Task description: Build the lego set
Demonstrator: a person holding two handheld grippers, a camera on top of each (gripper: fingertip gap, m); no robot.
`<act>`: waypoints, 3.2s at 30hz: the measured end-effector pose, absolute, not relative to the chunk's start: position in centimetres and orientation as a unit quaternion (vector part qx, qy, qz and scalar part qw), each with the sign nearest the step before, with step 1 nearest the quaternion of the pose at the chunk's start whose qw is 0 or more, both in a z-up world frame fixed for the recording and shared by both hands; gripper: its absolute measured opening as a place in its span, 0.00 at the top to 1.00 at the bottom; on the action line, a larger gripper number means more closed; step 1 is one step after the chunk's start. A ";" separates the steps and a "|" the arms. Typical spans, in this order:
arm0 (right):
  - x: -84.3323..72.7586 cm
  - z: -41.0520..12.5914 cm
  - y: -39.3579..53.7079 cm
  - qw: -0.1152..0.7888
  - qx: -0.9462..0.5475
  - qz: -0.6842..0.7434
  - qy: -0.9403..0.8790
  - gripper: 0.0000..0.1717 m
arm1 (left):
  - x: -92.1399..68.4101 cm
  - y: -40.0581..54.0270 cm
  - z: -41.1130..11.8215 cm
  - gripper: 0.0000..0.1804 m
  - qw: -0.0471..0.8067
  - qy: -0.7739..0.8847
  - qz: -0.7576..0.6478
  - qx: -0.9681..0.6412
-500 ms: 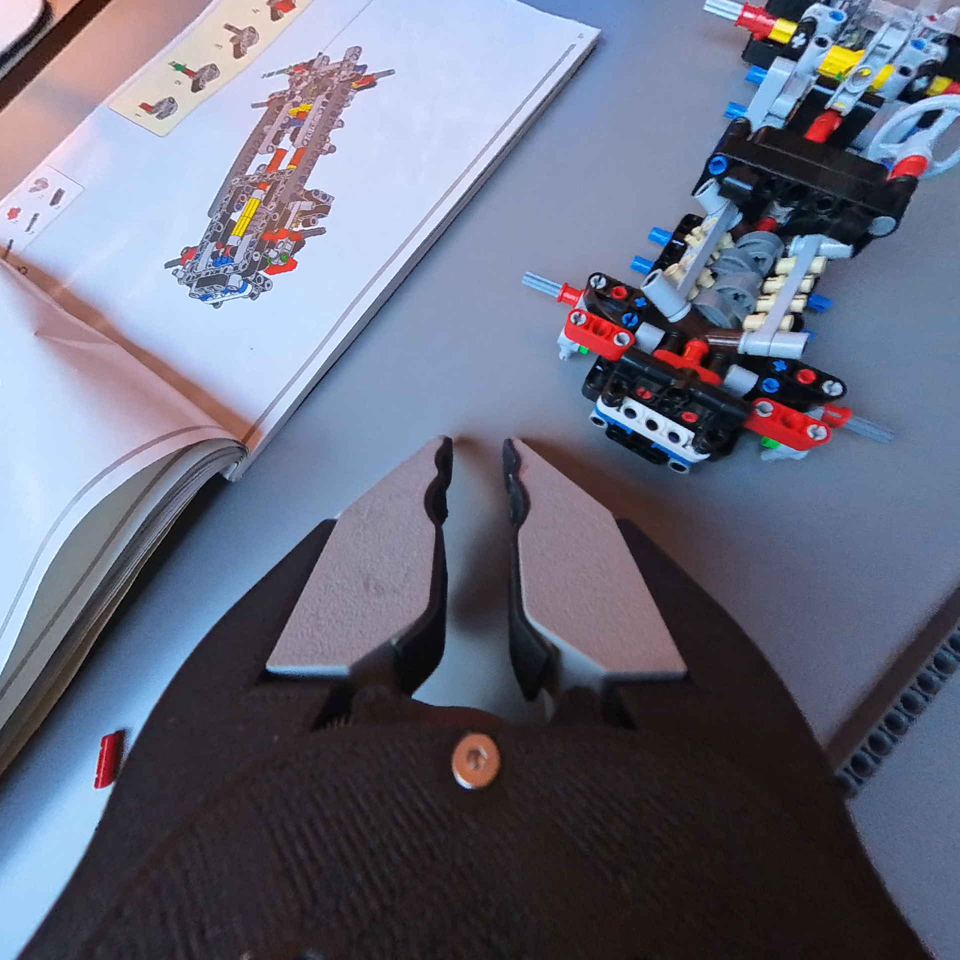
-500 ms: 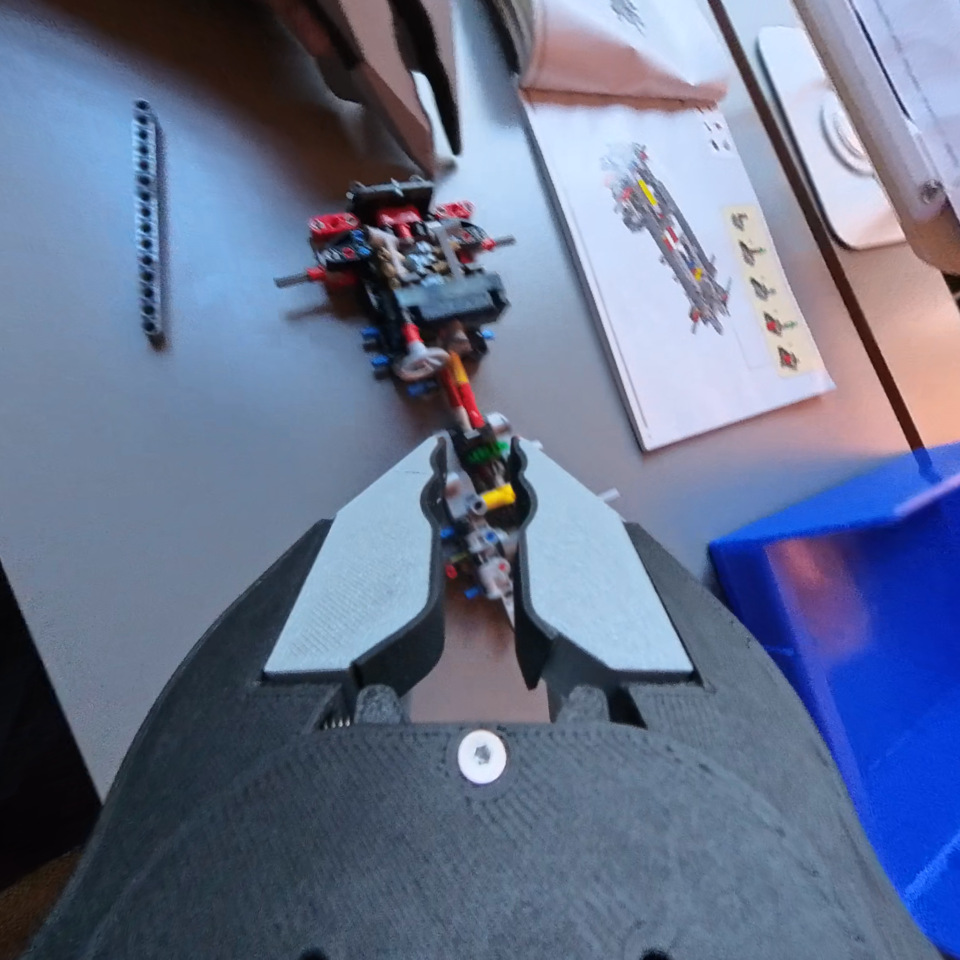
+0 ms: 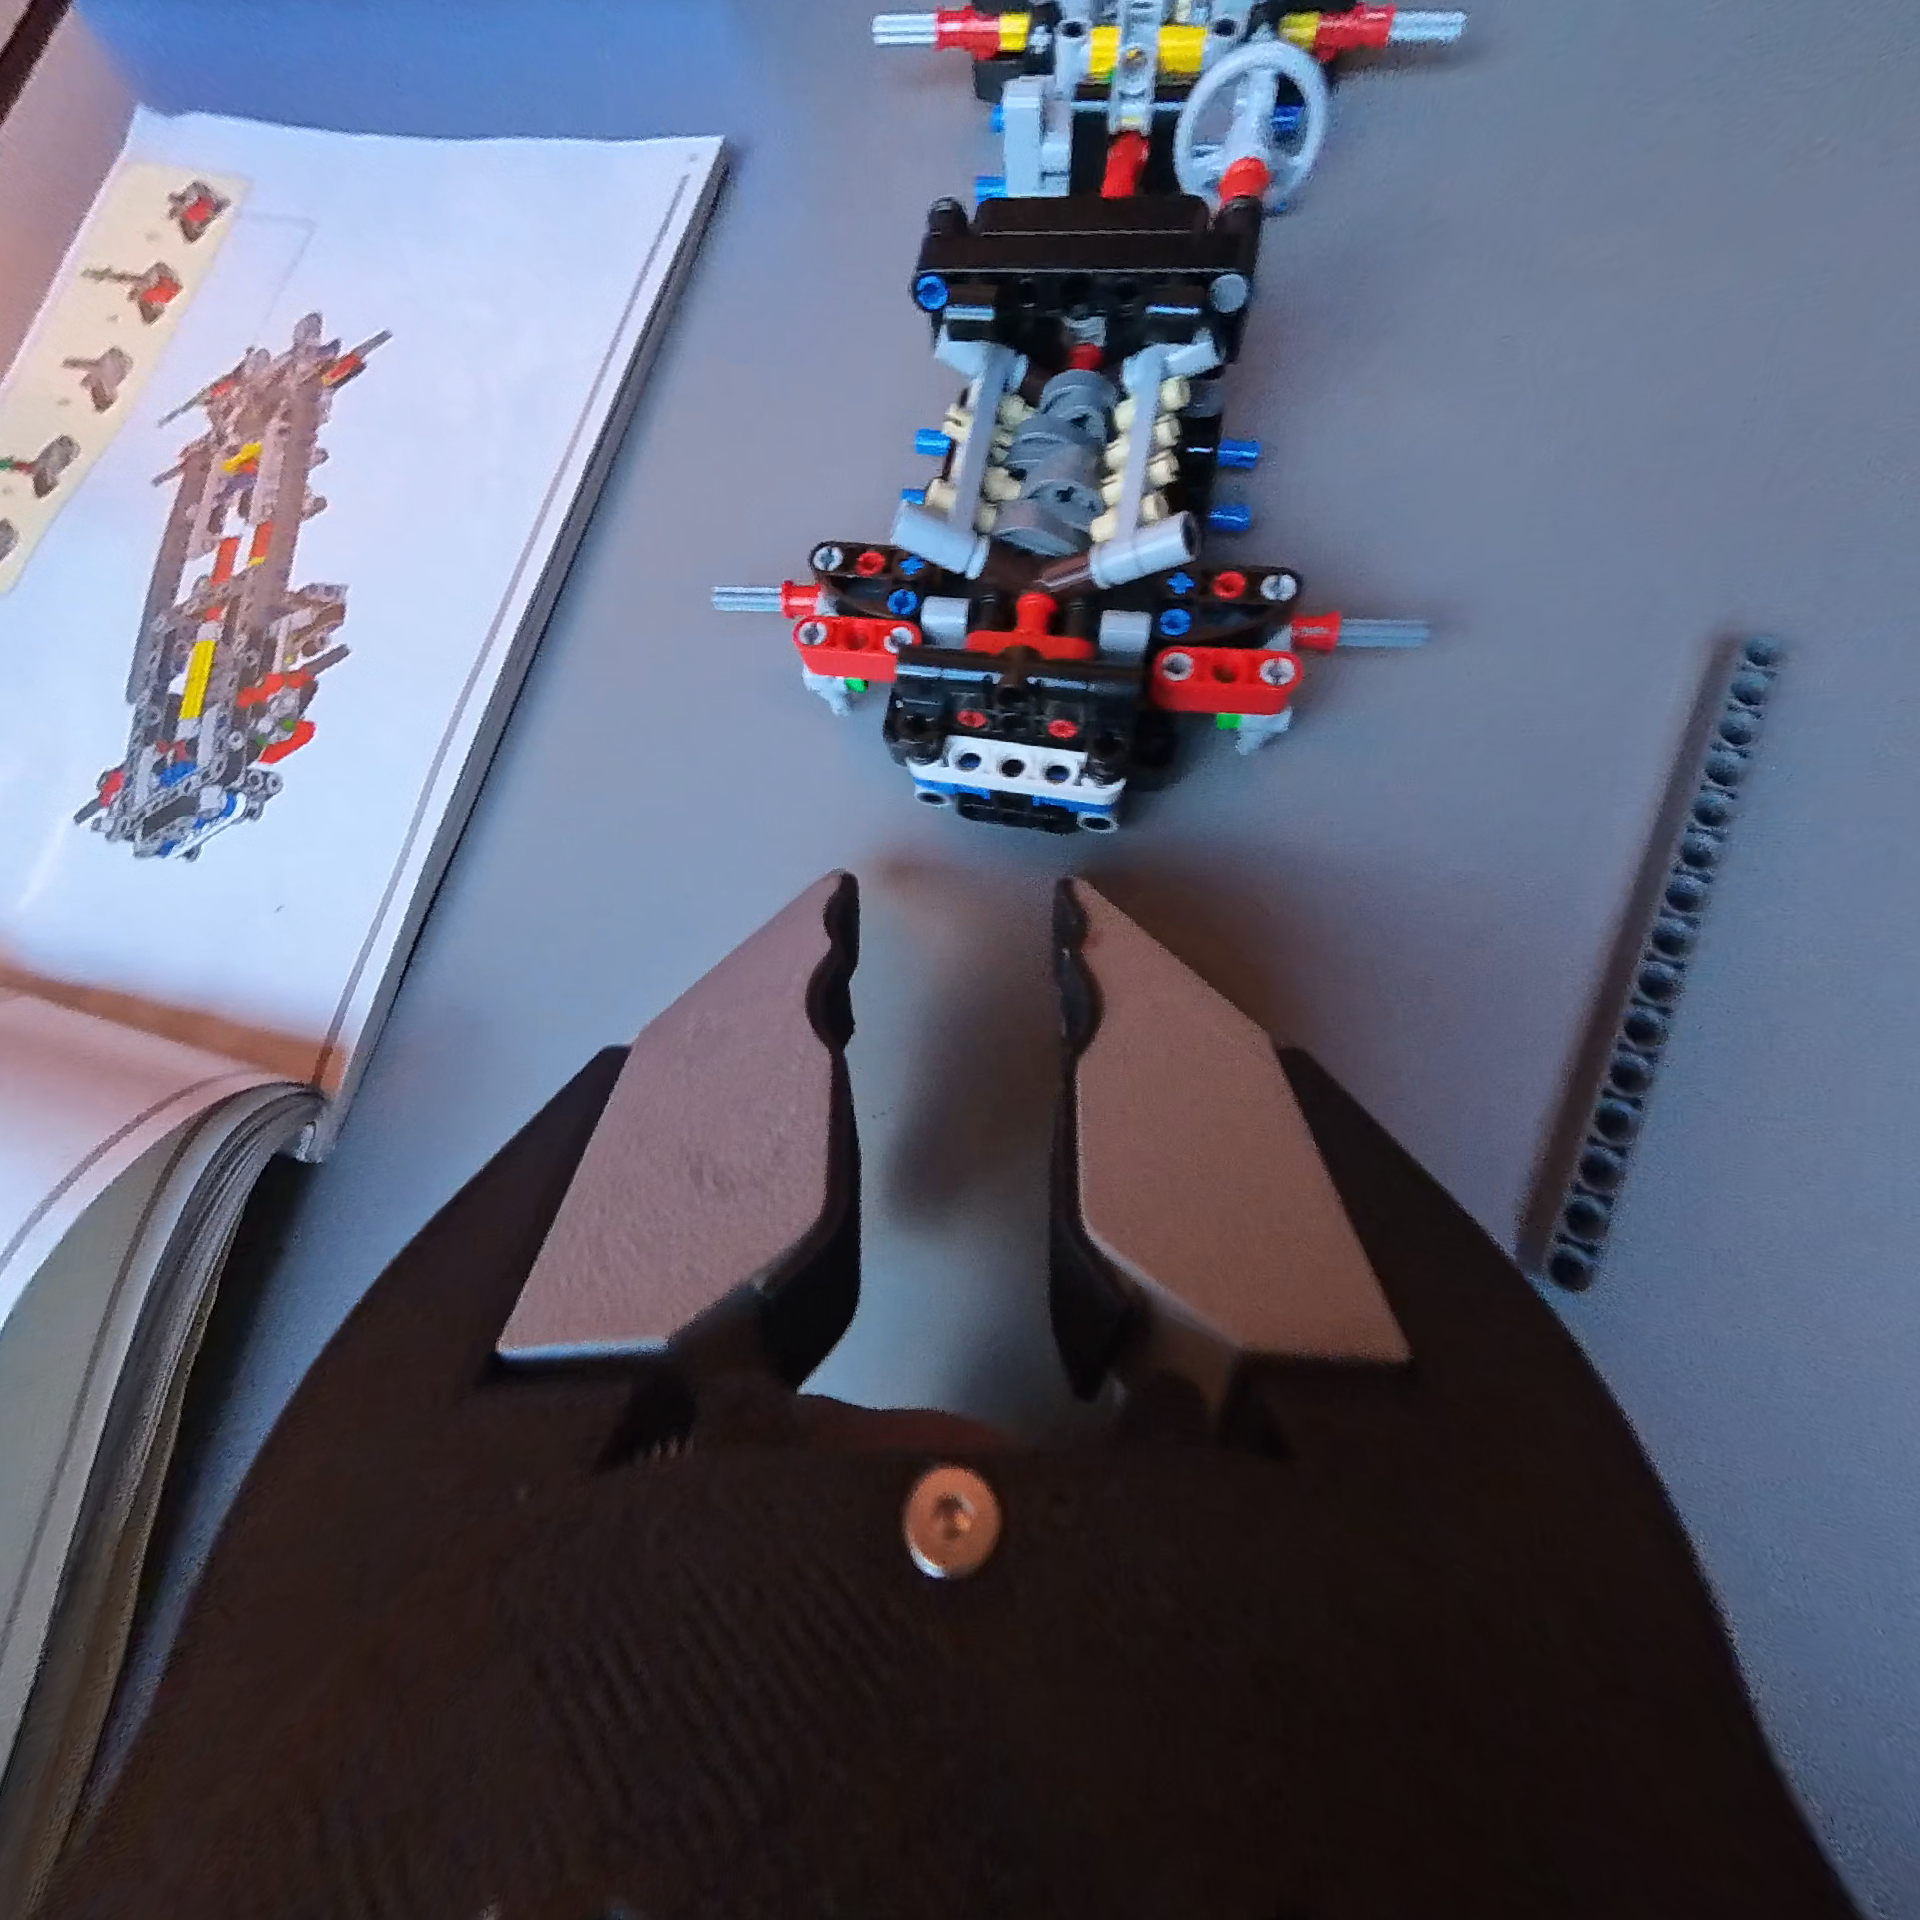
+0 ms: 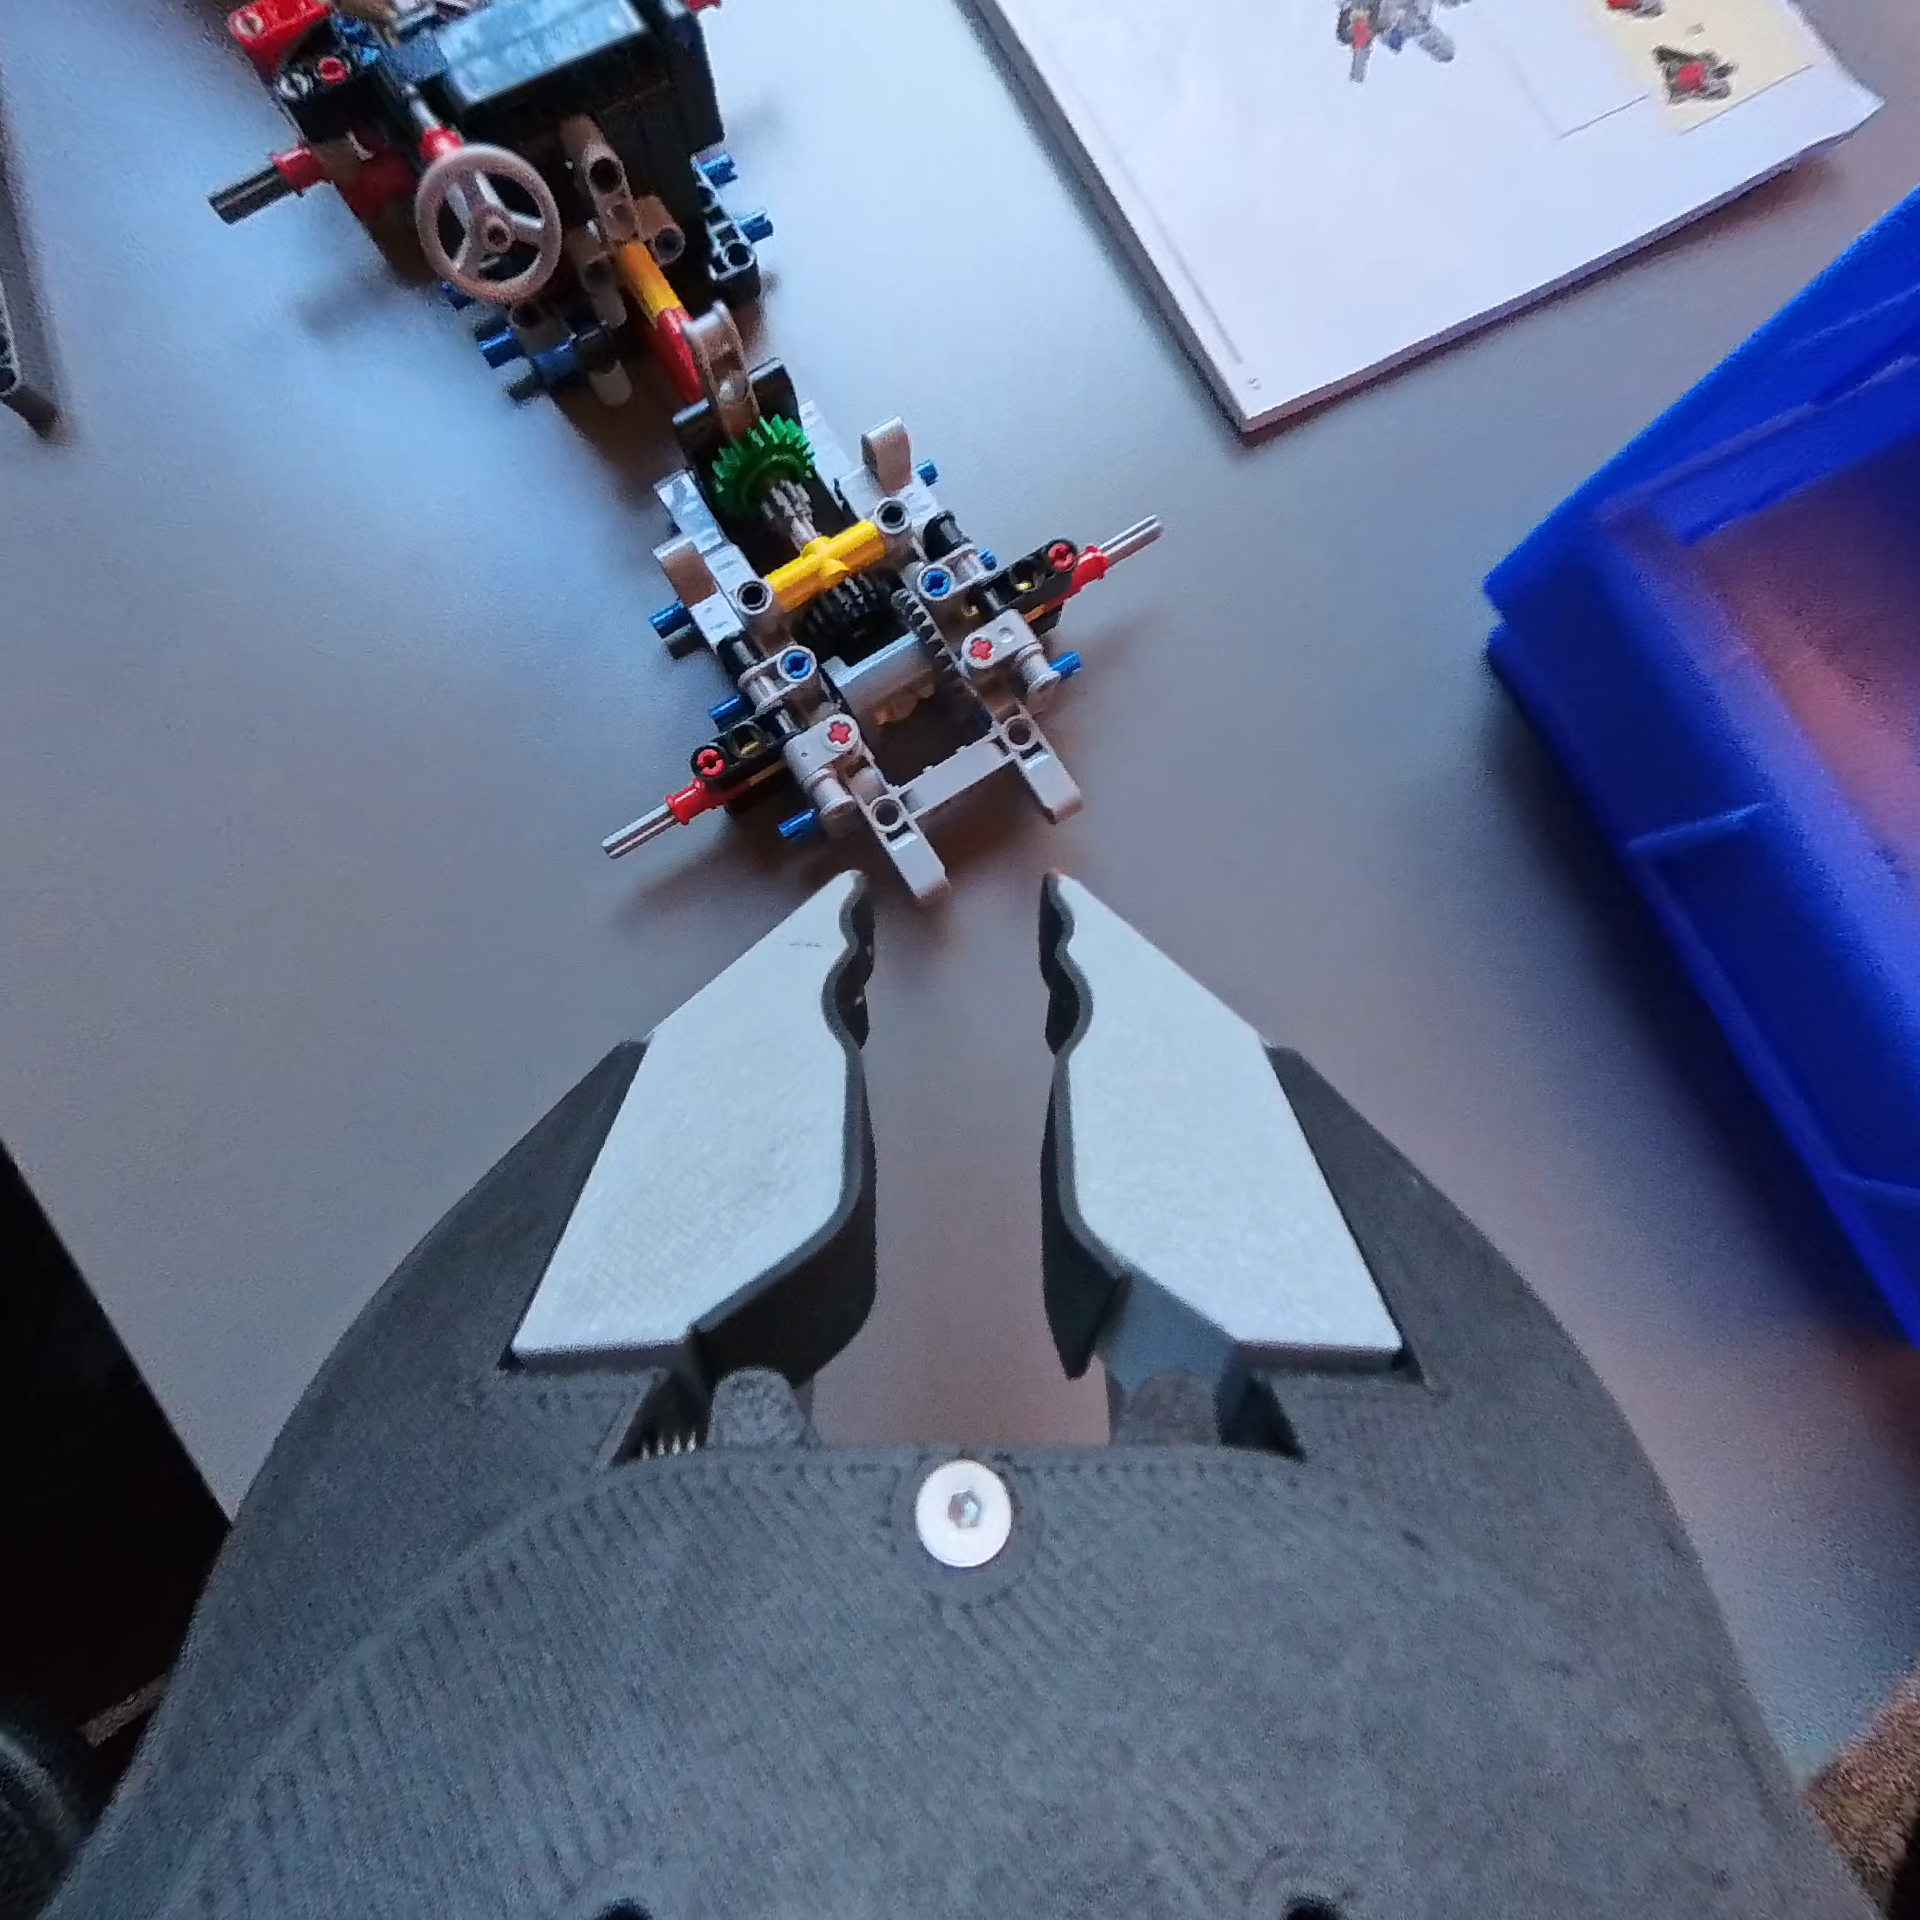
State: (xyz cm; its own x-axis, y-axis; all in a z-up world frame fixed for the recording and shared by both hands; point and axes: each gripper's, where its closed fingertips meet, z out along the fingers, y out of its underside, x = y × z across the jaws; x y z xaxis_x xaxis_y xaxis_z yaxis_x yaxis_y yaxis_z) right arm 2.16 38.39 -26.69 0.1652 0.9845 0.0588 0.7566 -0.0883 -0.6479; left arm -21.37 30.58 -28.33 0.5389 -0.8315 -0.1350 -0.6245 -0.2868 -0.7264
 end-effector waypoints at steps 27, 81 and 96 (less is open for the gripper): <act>1.1 -28.3 36.9 0.258 -0.701 0.241 -0.620 0.84 | -19.8 29.9 -28.3 0.70 0.375 0.479 -0.153 -0.779; -1.1 -23.7 36.3 0.330 -0.666 0.208 -0.636 0.82 | -19.7 30.0 -28.2 0.67 0.378 0.479 -0.149 -0.778; -10.0 -24.7 33.3 0.401 -0.551 0.064 -0.729 0.63 | -19.3 30.4 -28.5 0.68 0.355 0.458 -0.177 -0.796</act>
